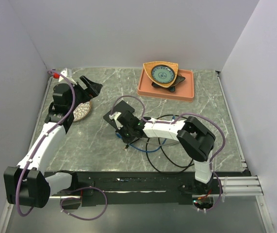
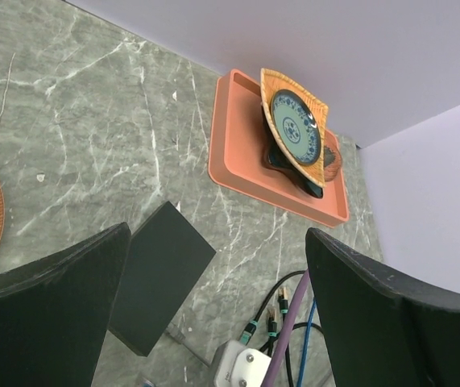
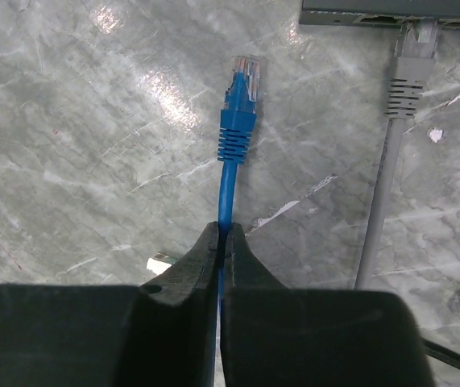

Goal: Insert the plug into the switch port

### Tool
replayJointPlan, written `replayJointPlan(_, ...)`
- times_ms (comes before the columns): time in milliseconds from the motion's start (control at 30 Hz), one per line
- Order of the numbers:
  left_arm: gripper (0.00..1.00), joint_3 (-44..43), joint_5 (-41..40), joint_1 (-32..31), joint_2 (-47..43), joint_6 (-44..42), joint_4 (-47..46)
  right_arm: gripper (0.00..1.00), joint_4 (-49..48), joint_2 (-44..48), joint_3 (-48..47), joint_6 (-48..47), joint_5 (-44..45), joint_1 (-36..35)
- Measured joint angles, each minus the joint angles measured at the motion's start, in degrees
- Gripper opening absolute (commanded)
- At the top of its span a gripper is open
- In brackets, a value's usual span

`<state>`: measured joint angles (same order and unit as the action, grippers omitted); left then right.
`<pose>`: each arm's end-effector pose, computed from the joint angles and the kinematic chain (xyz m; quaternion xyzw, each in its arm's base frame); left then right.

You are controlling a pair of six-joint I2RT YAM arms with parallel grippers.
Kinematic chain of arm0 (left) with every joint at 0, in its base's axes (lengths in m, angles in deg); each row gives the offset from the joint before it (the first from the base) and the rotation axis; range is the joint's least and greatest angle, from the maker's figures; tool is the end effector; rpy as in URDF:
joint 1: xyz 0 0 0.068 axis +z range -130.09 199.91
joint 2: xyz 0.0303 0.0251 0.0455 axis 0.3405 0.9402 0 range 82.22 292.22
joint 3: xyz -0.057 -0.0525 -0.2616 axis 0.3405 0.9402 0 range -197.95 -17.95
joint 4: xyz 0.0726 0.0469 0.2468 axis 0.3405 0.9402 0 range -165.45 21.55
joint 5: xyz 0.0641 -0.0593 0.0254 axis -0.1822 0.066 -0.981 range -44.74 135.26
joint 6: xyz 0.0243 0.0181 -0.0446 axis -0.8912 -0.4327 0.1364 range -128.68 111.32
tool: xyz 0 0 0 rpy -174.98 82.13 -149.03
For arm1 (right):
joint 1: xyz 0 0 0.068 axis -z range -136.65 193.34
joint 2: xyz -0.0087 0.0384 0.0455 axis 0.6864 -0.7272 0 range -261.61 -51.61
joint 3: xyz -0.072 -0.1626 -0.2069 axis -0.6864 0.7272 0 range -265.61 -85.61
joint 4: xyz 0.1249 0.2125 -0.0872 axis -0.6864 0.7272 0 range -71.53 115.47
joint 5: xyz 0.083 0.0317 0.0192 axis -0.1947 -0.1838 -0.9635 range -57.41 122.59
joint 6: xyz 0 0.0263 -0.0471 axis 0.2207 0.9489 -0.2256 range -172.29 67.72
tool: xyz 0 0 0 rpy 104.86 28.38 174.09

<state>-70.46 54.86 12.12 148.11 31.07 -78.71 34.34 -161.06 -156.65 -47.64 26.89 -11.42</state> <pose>0.2684 -0.0426 0.3370 -0.1587 0.7493 -0.3166 0.5596 0.2286 0.3296 0.1684 -0.4164 0.8547 0.1929 0.2427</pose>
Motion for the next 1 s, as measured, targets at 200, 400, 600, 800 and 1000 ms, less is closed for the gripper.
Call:
replayJointPlan(200,0.96,0.02,-0.26,0.11,0.31,-0.09,0.96,0.0,1.18,3.96,0.0,-0.28,0.0,0.0)
replayJointPlan(400,0.96,0.0,-0.37,0.28,1.9,-0.11,1.01,0.0,2.19,21.29,0.0,-1.77,-0.13,0.07)
replayJointPlan(600,0.96,0.0,0.55,0.48,3.85,-0.07,0.94,0.0,1.05,40.81,0.28,-2.86,-1.11,2.69)
replayJointPlan(800,0.96,0.0,2.14,0.48,4.46,0.13,0.83,0.0,-0.22,57.29,2.43,-3.08,-1.88,8.83)
replayJointPlan(1000,0.96,0.02,3.69,0.48,5.03,0.55,-0.76,0.0,-0.55,69.51,5.33,-3.41,-1.75,11.47)
